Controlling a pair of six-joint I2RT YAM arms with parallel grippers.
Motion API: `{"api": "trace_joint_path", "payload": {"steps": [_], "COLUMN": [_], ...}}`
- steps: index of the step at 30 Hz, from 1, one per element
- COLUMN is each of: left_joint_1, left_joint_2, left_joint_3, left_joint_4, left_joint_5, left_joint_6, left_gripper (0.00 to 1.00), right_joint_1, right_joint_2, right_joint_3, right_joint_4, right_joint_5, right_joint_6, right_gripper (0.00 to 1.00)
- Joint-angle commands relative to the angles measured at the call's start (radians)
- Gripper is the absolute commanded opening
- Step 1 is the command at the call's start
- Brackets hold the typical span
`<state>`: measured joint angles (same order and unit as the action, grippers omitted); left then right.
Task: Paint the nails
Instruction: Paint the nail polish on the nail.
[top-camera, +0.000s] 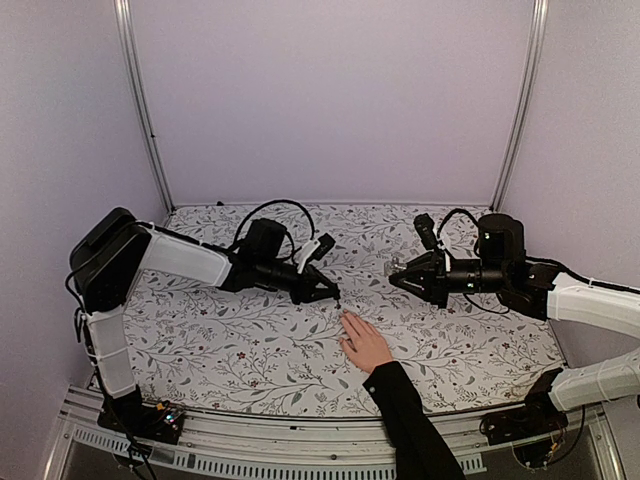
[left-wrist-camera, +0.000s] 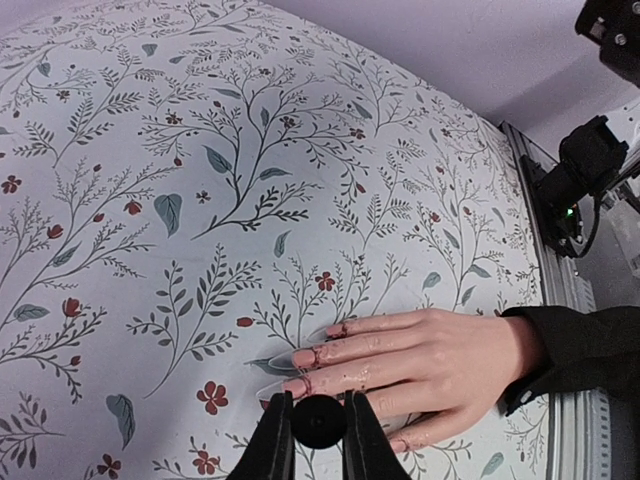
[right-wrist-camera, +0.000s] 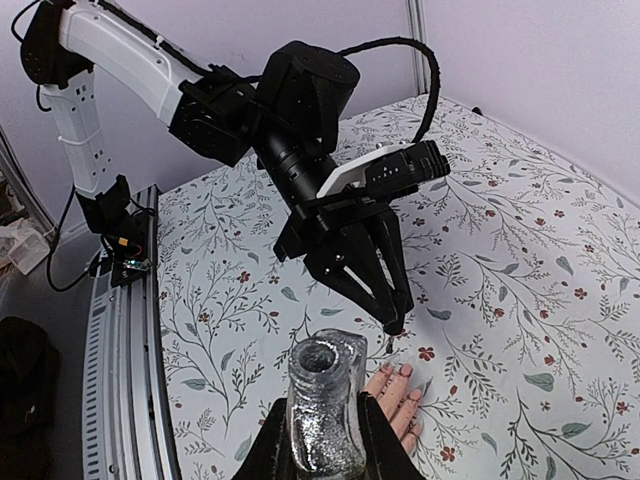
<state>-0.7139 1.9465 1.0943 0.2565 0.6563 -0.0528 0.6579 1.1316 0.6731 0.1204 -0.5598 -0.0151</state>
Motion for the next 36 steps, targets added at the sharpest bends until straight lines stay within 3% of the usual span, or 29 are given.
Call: {"api": "trace_joint_path", "payload": {"steps": [1,36], "left_joint_1": [-0.019,-0.027], "left_joint_2": [0.016,0.076], "left_joint_3": [0.007,0.039], "left_joint_4": [0.003,-0.024], "left_joint_5": [0.016,-0.013], "left_joint_6": [0.014,0.012], "left_gripper": [0.0,0.0], "right_joint_1": [-0.007,-0.007], "right_joint_2": [-0.023,-0.021], "right_joint_3": [-0.01,-0.013], "right_joint_4": [0.021,0.022], "right_joint_5": [-0.012,-0.008], "right_joint_6": [0.007,0.007], "right_gripper": [0.0,0.0]}}
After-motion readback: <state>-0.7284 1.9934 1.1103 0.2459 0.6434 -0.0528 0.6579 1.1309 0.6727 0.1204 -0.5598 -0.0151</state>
